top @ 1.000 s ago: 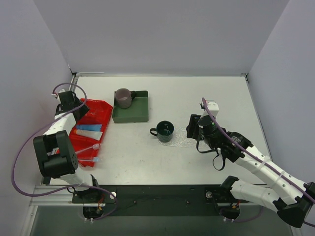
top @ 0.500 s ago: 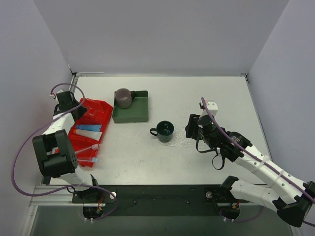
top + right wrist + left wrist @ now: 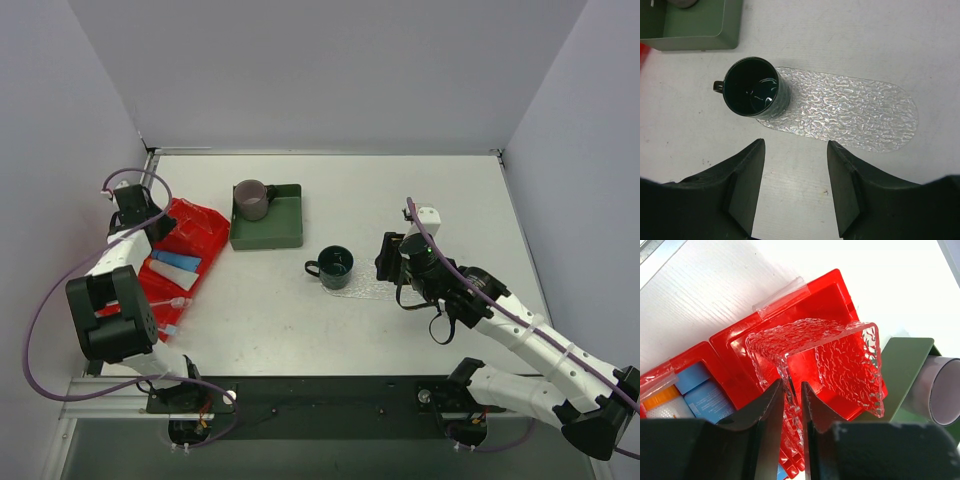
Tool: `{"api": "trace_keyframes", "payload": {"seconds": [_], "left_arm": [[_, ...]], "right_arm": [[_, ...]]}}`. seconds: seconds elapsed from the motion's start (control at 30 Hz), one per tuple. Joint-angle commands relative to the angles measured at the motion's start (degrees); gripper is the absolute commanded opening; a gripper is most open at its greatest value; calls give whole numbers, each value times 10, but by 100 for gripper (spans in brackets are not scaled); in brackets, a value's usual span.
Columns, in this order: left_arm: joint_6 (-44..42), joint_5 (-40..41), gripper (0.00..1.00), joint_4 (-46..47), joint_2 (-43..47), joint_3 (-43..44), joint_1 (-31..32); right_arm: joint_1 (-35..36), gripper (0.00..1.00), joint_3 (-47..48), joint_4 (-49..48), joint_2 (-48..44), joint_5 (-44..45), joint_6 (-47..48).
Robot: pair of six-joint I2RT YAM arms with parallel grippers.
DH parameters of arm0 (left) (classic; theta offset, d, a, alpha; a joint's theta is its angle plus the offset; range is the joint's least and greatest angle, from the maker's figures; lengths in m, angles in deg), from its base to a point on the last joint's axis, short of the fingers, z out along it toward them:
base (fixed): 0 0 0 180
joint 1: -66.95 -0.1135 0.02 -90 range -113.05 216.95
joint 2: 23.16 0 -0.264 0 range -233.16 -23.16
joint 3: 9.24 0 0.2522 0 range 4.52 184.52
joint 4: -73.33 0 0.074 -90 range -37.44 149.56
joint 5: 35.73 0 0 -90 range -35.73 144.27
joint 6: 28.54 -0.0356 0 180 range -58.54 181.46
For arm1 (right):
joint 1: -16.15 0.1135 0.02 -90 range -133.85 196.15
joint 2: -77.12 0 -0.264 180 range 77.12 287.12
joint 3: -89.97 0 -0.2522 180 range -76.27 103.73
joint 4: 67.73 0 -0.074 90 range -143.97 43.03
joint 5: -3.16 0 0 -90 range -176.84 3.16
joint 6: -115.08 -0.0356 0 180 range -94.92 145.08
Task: Prepare toiletry sets of a toothbrush and toothpaste on the tray
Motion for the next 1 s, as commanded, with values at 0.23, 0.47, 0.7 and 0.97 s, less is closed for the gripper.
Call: {"api": "trace_keyframes", "payload": {"seconds": [0.23, 0.47, 0.7, 0.97], "left_arm": [[0, -30, 0, 27, 49, 19, -4], [-1, -34, 0, 32, 72, 12, -3], [-2, -33, 0, 35, 100, 2, -3], [-24, 18, 0, 15, 173, -14, 38]], "right_arm": [[-4, 48, 7, -7, 5, 1, -7], [-4, 48, 8, -7, 8, 0, -9], [-3, 47, 9, -7, 6, -2, -12], [-1, 47, 22, 16, -29, 7, -8]]}}
